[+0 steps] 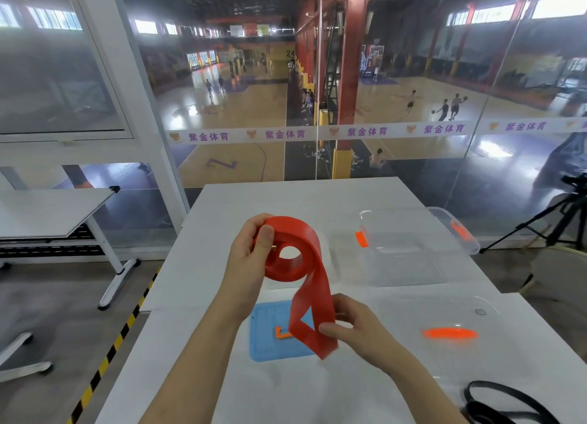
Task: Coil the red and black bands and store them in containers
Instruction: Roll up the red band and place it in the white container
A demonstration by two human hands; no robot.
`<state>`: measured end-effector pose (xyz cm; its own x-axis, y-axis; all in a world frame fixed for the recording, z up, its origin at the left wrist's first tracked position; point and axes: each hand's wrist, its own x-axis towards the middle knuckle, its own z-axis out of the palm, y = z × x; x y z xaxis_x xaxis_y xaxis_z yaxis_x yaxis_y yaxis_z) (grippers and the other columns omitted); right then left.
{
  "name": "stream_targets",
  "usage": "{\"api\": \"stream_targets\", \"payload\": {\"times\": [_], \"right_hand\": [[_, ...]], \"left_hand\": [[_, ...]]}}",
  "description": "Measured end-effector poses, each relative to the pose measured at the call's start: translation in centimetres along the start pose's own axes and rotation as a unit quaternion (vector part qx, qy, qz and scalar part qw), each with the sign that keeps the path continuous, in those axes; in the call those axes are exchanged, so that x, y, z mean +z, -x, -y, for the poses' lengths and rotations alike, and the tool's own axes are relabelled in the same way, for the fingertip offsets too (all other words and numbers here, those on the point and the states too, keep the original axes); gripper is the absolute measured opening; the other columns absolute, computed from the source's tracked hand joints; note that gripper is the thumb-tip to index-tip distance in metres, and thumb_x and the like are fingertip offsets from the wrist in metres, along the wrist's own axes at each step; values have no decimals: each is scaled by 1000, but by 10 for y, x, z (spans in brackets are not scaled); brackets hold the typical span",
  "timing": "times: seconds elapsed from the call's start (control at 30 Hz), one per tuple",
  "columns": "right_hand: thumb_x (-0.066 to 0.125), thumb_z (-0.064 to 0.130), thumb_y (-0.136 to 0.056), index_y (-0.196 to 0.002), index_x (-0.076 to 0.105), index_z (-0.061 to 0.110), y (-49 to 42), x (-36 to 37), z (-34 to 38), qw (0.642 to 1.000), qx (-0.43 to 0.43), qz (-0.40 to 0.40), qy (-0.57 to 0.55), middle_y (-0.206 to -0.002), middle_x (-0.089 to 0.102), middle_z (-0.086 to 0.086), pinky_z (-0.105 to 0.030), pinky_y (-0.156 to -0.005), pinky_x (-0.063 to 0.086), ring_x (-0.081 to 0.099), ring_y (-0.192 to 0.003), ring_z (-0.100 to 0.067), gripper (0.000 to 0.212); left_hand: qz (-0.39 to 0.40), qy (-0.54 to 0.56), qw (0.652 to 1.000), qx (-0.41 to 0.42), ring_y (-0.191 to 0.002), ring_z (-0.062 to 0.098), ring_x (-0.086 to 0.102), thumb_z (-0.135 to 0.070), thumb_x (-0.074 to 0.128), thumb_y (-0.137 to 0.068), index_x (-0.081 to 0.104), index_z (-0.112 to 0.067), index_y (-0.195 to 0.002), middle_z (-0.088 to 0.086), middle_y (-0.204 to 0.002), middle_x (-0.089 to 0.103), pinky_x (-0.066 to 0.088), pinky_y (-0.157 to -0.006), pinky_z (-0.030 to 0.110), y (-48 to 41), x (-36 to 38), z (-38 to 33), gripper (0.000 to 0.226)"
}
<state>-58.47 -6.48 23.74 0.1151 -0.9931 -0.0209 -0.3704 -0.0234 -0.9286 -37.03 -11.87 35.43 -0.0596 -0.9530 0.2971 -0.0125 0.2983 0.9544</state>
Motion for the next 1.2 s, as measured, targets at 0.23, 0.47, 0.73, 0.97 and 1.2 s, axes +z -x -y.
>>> {"api": "stream_targets", "payload": {"times": [0.23,0.47,0.73,0.97,1.2], "right_hand": [[82,31,-82,-114,63,51,-15,13,-27,997,71,8,41,-113,72,32,-23,-97,55,67,-109,8,43],[85,27,-77,-118,59,53,-17,19,-52,993,85,39,76,-123,70,26,-18,-100,49,64,-118,2,55],[81,28,-79,-106,68,23,-22,22,-74,992,71,27,104,-105,75,10,-21,-90,56,70,-103,-7,30],[81,16,-85,-86,66,24,-23,8,-67,988,59,-138,15,-81,76,6,-38,-70,58,66,-64,-12,17],[62,-5,-91,-87,53,20,-24,-14,-58,940,31,-332,-71,-80,59,-13,-44,-56,65,60,-63,-21,27]], "left_hand": [[-53,44,998,-11,-102,17,65,-55,40,-92,59,-16,-129,-1,-108,68,57,-89,31,-15,1,-9,56],[-94,115,988,-45,-98,21,59,-36,39,-109,59,-14,-128,4,-101,65,54,-96,44,-34,-1,-5,36],[-102,150,982,-47,-97,21,54,-36,41,-109,58,-10,-133,6,-106,63,52,-84,34,-49,-12,-3,39],[-159,161,973,-35,-92,19,53,-40,43,-108,64,-22,-117,-3,-92,63,47,-84,36,-61,-35,-1,28],[-209,149,966,-21,-83,14,53,-39,45,-108,62,-15,-116,6,-98,63,44,-77,34,-71,-62,11,30]]}}
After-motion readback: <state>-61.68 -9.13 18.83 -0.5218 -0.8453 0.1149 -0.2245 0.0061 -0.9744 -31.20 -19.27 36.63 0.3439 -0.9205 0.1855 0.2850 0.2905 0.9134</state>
